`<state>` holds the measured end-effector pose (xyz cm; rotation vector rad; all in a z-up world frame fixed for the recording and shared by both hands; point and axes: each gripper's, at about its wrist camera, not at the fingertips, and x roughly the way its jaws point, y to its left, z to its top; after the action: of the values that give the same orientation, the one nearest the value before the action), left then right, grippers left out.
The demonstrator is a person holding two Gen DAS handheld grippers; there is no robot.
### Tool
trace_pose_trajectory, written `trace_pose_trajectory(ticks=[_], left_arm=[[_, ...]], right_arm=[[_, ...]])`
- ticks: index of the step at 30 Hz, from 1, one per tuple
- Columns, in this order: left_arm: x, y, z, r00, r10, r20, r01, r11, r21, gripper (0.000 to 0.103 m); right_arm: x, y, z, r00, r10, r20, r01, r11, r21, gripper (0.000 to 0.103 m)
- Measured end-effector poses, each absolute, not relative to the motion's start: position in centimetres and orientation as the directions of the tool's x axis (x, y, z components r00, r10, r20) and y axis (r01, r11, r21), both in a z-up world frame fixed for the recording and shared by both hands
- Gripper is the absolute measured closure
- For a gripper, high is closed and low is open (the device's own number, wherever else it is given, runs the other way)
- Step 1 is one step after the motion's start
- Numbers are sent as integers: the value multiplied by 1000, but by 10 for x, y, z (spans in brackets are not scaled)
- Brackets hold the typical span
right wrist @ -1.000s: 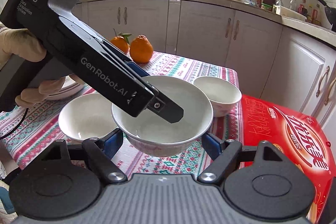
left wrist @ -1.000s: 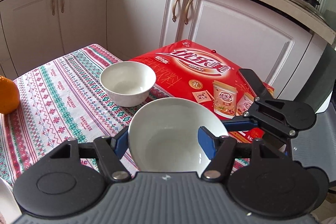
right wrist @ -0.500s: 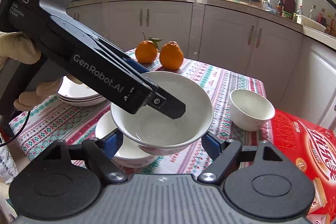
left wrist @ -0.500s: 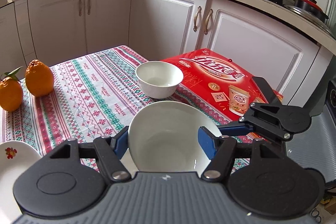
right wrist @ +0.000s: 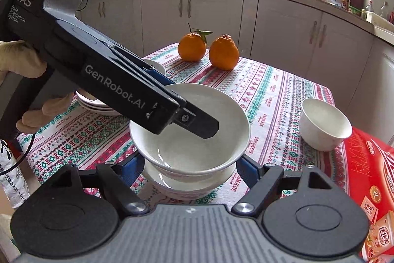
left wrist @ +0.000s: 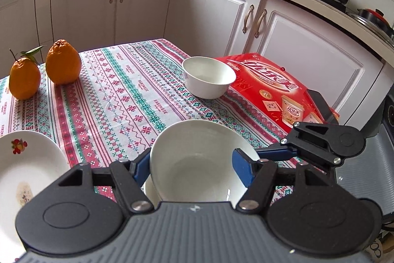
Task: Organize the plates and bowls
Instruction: 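Lower the held bowl into the other white bowl with the left gripper, then open the left gripper to release the nested white bowl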
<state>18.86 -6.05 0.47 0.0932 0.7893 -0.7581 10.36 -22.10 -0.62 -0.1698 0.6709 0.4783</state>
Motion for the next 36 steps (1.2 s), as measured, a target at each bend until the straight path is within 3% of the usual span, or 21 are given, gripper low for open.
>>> trace_pose_trajectory(ticks=[36], left_arm=[[195,-57,-13,446,-597,-667,629,739,-242,33]], right_arm=[[110,-222,-16,654,387,-650,-477,878,42,17]])
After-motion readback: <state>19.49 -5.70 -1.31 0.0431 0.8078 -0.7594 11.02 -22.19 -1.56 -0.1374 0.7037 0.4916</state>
